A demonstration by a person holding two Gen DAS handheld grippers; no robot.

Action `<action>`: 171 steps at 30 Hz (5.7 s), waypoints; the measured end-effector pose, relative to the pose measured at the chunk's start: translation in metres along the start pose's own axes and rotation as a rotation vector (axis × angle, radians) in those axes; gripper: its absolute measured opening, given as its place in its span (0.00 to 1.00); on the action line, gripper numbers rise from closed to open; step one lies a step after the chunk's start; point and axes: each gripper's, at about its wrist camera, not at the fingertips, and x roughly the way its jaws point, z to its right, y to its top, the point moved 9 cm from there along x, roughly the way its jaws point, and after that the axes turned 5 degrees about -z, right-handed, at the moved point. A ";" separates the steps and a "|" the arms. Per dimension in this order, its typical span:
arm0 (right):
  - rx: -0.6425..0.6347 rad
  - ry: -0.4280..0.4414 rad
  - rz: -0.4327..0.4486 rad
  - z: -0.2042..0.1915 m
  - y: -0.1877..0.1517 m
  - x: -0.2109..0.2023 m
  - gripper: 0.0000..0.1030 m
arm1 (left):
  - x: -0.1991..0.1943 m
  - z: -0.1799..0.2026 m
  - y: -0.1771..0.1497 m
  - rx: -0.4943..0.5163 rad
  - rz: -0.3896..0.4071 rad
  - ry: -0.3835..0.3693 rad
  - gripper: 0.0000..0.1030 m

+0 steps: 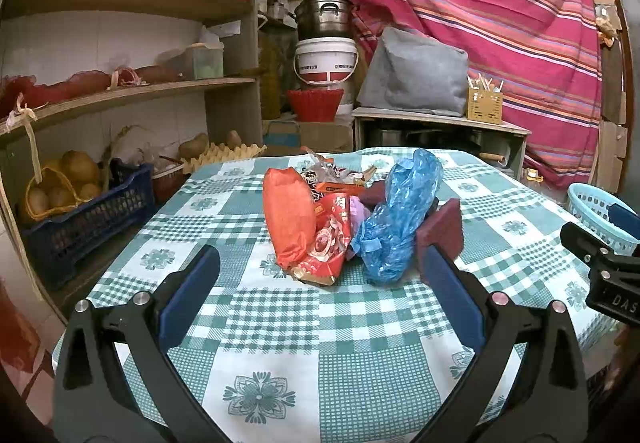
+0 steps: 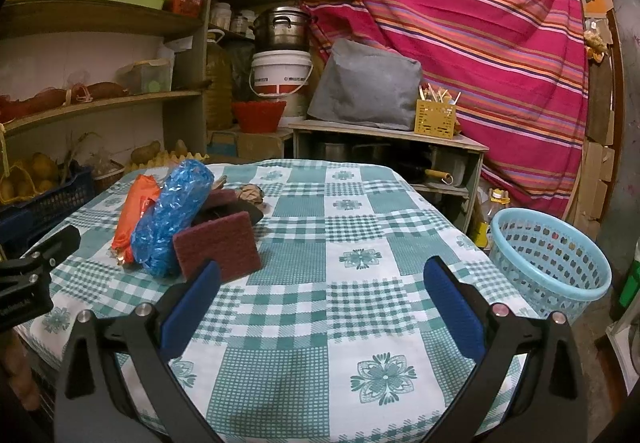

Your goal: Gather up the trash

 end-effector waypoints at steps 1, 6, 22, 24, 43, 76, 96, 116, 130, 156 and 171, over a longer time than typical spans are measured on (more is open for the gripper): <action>0.001 -0.001 0.000 0.001 -0.001 0.000 0.96 | -0.001 0.000 0.000 0.000 0.002 0.000 0.95; 0.004 -0.004 -0.001 0.002 -0.002 0.002 0.96 | -0.001 -0.001 0.000 0.002 0.003 -0.001 0.95; 0.006 -0.005 -0.006 0.006 -0.004 0.003 0.96 | 0.000 -0.002 -0.001 -0.003 0.003 -0.001 0.95; 0.005 -0.007 -0.005 0.006 -0.003 0.003 0.96 | 0.002 -0.001 -0.001 -0.002 0.002 -0.002 0.95; 0.010 -0.019 -0.015 0.008 -0.004 0.003 0.96 | 0.001 0.005 -0.003 -0.002 -0.010 -0.004 0.95; 0.001 -0.019 -0.034 0.011 -0.001 0.009 0.96 | 0.017 -0.002 0.000 -0.030 -0.068 -0.025 0.95; 0.030 -0.075 -0.117 0.067 0.036 0.065 0.96 | 0.101 0.050 0.036 0.080 -0.207 -0.150 0.94; -0.107 0.128 -0.261 -0.029 0.002 0.088 0.96 | 0.077 -0.001 0.044 0.022 -0.206 -0.215 0.12; -0.206 0.232 -0.421 -0.108 -0.014 0.122 0.96 | 0.080 -0.062 0.017 -0.019 -0.246 -0.137 0.12; -0.136 0.177 -0.308 -0.001 0.037 0.091 0.78 | 0.062 -0.009 0.040 0.037 -0.196 -0.149 0.12; 0.076 -0.049 -0.197 0.224 0.093 0.054 0.78 | 0.067 0.176 0.093 0.095 -0.156 -0.366 0.12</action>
